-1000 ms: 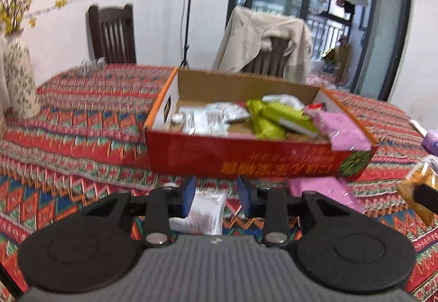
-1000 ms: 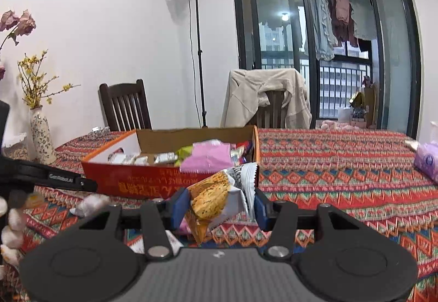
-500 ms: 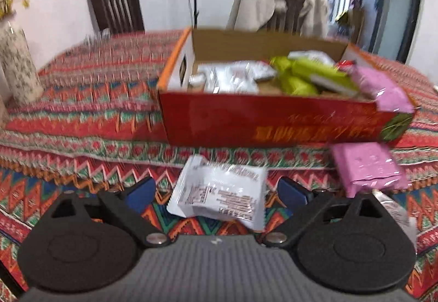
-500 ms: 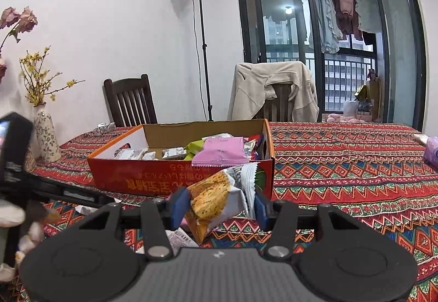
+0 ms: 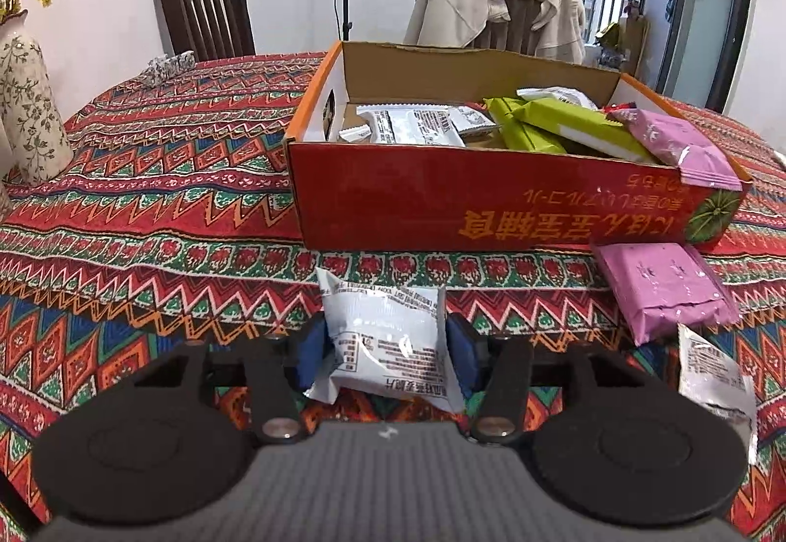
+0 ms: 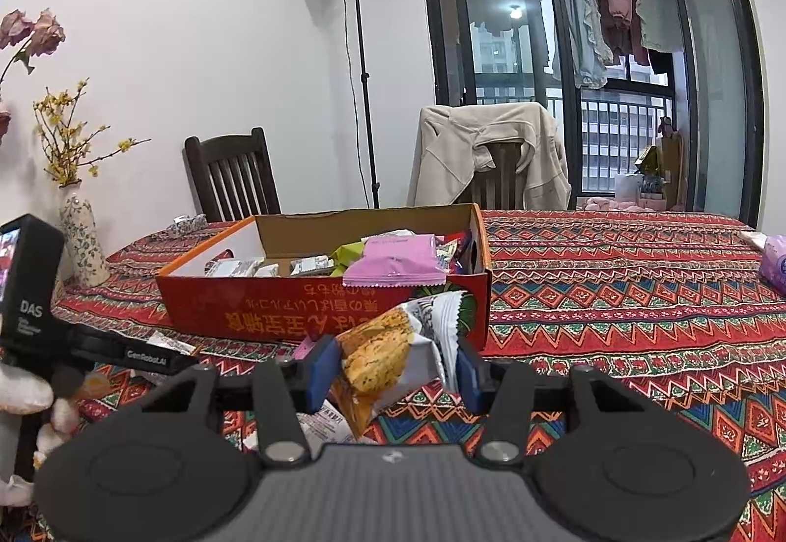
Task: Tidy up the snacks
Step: 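Lift both held snacks and carry them over the orange box, then open both grippers to drop the yellow bag and sachet inside, then withdraw both tools from the box toward the remaining snacks, then grasp a white sachet with the right gripper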
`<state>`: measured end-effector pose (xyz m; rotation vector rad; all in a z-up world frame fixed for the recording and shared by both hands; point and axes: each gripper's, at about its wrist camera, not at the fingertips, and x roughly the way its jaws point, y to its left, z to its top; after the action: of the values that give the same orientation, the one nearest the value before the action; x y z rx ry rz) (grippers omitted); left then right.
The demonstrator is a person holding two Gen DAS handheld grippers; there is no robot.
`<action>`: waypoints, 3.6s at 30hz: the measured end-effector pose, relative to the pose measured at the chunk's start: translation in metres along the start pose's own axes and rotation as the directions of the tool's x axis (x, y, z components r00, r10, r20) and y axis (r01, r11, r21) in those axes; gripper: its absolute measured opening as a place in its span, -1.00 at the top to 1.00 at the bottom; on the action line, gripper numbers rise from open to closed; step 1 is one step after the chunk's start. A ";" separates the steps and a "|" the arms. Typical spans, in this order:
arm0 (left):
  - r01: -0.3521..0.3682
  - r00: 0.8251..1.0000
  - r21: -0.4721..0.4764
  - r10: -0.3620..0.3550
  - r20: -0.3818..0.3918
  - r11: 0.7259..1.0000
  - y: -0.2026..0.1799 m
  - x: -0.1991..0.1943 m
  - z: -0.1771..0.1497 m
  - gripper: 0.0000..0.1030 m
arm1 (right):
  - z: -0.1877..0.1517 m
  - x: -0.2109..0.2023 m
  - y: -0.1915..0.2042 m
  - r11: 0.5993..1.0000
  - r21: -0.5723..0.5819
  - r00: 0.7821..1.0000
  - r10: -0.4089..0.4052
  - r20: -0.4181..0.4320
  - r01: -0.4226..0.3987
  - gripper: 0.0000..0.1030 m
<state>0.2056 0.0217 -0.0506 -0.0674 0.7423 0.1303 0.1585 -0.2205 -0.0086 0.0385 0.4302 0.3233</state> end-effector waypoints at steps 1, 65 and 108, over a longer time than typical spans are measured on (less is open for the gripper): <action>0.003 1.000 0.000 -0.003 0.008 1.000 0.000 -0.003 0.000 -0.02 | 0.000 0.000 0.000 1.000 0.000 1.000 -0.001 0.000 0.001 0.04; 0.054 0.925 -0.044 -0.034 0.380 0.998 -0.013 -0.061 0.065 -1.00 | 0.086 0.048 -0.005 0.997 -0.013 0.989 0.073 0.128 -0.072 -1.00; 0.068 0.988 -0.075 -0.056 0.147 0.995 0.032 -0.044 -0.048 -1.00 | -0.013 0.053 0.039 0.959 -0.196 0.937 0.132 -0.322 -0.202 0.21</action>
<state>0.1370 0.0436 -0.0561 -0.1551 0.5894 0.1040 0.1868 -0.1669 -0.0381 -0.2023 0.6985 0.5501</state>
